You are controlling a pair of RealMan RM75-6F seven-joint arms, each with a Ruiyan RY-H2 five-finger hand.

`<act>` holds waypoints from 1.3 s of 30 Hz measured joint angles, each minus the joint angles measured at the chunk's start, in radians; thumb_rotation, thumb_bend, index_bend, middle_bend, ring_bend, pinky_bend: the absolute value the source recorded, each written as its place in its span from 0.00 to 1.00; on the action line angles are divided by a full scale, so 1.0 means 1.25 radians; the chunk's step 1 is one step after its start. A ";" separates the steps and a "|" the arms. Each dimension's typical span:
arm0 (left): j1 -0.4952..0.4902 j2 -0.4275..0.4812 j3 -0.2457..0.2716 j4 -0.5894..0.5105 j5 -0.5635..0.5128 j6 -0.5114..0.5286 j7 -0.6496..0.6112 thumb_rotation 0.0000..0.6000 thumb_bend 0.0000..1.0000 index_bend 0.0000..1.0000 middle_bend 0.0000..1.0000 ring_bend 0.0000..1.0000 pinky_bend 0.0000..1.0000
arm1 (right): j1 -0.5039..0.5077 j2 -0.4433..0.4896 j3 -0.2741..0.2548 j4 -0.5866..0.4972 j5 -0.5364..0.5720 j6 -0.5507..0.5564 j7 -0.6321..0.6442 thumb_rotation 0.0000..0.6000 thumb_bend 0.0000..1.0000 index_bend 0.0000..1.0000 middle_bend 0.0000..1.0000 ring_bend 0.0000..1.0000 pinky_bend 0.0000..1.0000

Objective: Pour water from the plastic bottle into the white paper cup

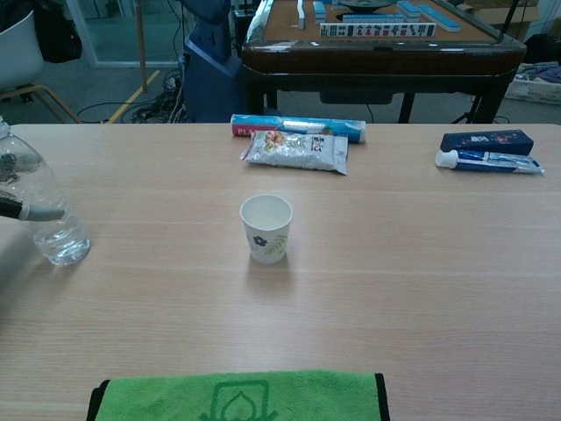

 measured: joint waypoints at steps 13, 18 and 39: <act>0.017 0.040 0.011 -0.060 -0.021 0.017 0.040 1.00 0.00 0.00 0.00 0.00 0.10 | 0.001 -0.001 0.000 0.001 0.002 -0.002 -0.002 1.00 0.08 0.26 0.31 0.18 0.34; 0.027 0.075 0.021 -0.103 -0.026 0.022 0.063 1.00 0.00 0.00 0.00 0.00 0.10 | 0.001 -0.002 0.000 0.000 0.001 -0.002 -0.005 1.00 0.08 0.26 0.31 0.18 0.34; 0.113 0.291 0.165 -0.229 0.154 0.144 0.220 1.00 0.00 0.15 0.03 0.05 0.23 | 0.000 -0.016 0.004 -0.004 0.014 -0.001 -0.062 1.00 0.08 0.26 0.31 0.18 0.34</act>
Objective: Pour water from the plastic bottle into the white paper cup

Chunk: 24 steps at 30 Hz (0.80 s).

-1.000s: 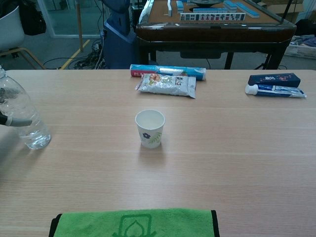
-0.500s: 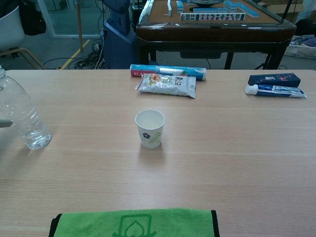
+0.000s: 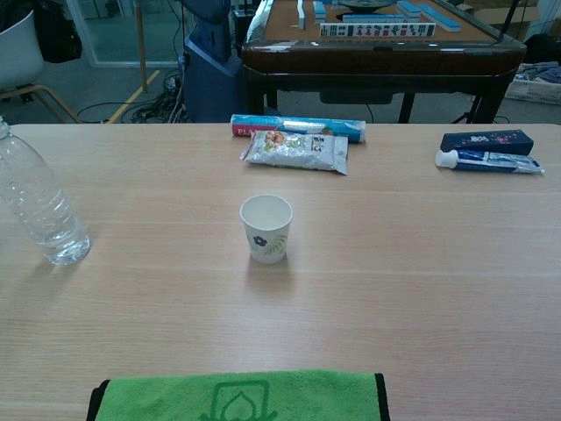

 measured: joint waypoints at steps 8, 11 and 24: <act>0.027 0.028 0.064 0.021 0.121 0.036 0.015 1.00 0.00 0.33 0.23 0.20 0.38 | 0.000 -0.008 0.003 -0.004 0.010 -0.001 -0.043 1.00 0.08 0.26 0.31 0.18 0.34; 0.042 0.027 0.088 0.038 0.179 0.074 0.040 1.00 0.00 0.37 0.30 0.25 0.42 | -0.003 -0.009 0.005 -0.010 0.011 0.006 -0.058 1.00 0.08 0.26 0.31 0.18 0.34; 0.077 0.011 0.137 0.075 0.283 0.145 0.154 1.00 0.00 0.40 0.32 0.26 0.45 | -0.011 -0.004 0.012 -0.024 0.022 0.017 -0.090 1.00 0.08 0.26 0.32 0.18 0.34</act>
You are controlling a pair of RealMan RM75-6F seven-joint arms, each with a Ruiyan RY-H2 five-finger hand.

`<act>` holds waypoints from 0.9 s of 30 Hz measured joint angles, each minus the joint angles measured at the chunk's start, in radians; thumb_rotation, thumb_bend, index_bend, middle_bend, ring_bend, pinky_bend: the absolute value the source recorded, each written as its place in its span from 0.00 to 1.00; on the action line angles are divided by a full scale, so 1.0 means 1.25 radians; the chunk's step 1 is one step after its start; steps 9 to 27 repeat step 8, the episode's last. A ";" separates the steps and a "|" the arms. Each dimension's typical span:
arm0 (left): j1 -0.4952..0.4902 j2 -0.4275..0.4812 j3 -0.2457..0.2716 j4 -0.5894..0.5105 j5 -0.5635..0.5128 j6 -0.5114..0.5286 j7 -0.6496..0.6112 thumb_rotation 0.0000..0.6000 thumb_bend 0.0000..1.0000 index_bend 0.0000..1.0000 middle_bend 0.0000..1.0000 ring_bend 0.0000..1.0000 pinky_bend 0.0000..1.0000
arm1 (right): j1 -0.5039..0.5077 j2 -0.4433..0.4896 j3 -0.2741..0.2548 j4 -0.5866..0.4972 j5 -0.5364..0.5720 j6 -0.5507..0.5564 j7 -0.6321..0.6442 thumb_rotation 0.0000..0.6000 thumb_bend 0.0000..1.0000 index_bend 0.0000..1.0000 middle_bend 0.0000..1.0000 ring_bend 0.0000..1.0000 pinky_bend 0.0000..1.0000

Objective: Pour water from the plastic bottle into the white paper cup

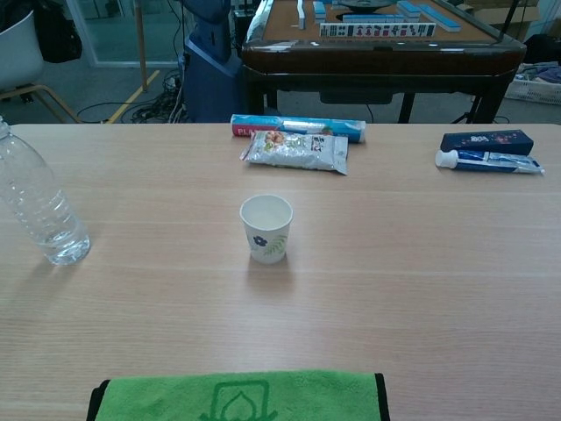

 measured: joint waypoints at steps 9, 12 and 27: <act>0.005 -0.007 0.009 -0.013 0.012 -0.016 0.022 1.00 0.00 0.40 0.32 0.26 0.46 | -0.007 0.001 -0.008 -0.008 -0.035 0.025 -0.008 1.00 0.08 0.26 0.32 0.19 0.34; 0.005 -0.007 0.009 -0.013 0.012 -0.016 0.022 1.00 0.00 0.40 0.32 0.26 0.46 | -0.007 0.001 -0.008 -0.008 -0.035 0.025 -0.008 1.00 0.08 0.26 0.32 0.19 0.34; 0.005 -0.007 0.009 -0.013 0.012 -0.016 0.022 1.00 0.00 0.40 0.32 0.26 0.46 | -0.007 0.001 -0.008 -0.008 -0.035 0.025 -0.008 1.00 0.08 0.26 0.32 0.19 0.34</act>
